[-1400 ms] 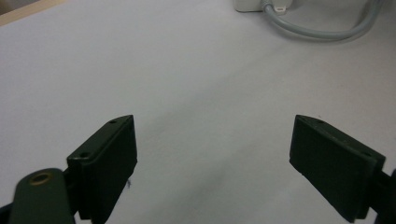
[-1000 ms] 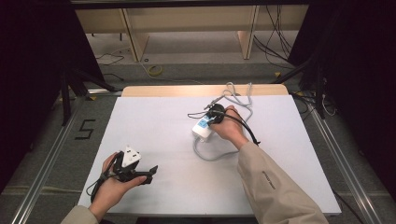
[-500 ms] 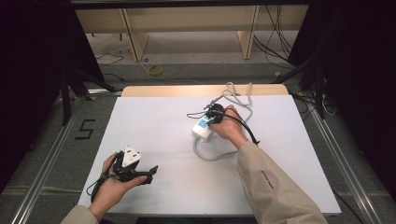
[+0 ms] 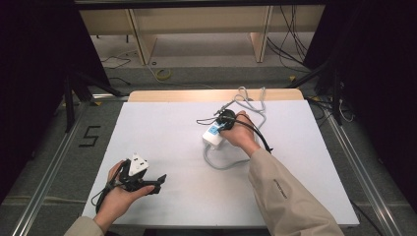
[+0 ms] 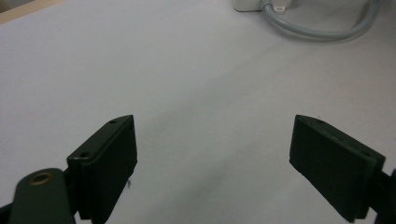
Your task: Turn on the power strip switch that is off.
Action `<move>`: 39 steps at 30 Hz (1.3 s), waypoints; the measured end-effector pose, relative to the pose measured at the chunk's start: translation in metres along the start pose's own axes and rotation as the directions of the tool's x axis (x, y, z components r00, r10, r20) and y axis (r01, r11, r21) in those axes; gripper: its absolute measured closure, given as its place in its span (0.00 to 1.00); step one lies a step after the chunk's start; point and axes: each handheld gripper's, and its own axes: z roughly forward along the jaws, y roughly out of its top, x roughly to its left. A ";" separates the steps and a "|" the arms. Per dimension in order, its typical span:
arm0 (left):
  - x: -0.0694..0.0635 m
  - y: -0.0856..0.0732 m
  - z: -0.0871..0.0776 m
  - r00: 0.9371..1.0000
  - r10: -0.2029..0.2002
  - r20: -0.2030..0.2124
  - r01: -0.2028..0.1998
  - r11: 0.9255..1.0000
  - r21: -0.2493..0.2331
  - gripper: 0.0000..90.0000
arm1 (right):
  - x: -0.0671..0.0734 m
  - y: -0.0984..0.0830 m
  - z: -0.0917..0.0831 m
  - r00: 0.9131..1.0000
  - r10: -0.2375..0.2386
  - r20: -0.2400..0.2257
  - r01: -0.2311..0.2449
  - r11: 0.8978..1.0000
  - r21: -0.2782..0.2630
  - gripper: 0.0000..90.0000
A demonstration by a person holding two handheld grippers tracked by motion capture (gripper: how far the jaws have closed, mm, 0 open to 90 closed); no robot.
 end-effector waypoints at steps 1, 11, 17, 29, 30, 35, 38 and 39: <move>0.000 0.000 0.000 1.000 -0.005 0.001 0.005 1.000 -0.003 0.16 | 0.000 0.000 0.000 1.000 -0.004 0.003 0.004 1.000 -0.002 1.00; 0.000 0.000 0.000 1.000 -0.010 -0.001 0.010 1.000 -0.002 0.16 | 0.001 -0.001 0.000 1.000 -0.007 0.005 0.007 1.000 -0.008 1.00; 0.000 0.000 0.000 1.000 -0.008 -0.003 0.008 1.000 -0.004 0.16 | 0.000 -0.004 0.000 1.000 0.010 0.000 -0.010 0.999 -0.033 1.00; 0.000 0.000 0.000 1.000 -0.005 -0.003 0.005 1.000 -0.003 0.16 | -0.007 -0.010 -0.015 0.999 0.049 -0.015 -0.051 0.993 -0.106 0.89; 0.000 0.000 0.000 1.000 -0.006 -0.004 0.006 1.000 -0.002 0.16 | -0.007 -0.011 -0.017 0.999 0.050 -0.013 -0.051 0.993 -0.103 0.88; 0.000 0.000 0.000 1.000 -0.006 -0.006 0.006 1.000 -0.002 0.16 | -0.009 -0.017 -0.023 0.998 0.053 -0.016 -0.054 0.994 -0.094 0.84; 0.000 0.000 0.000 1.000 -0.005 -0.006 0.005 1.000 0.001 0.16 | -0.011 -0.023 -0.029 0.998 0.054 -0.025 -0.057 0.993 -0.107 0.80; 0.000 0.000 0.000 1.000 -0.007 -0.005 0.007 1.000 0.000 0.16 | -0.011 -0.025 -0.030 0.998 0.054 -0.025 -0.056 0.993 -0.106 0.79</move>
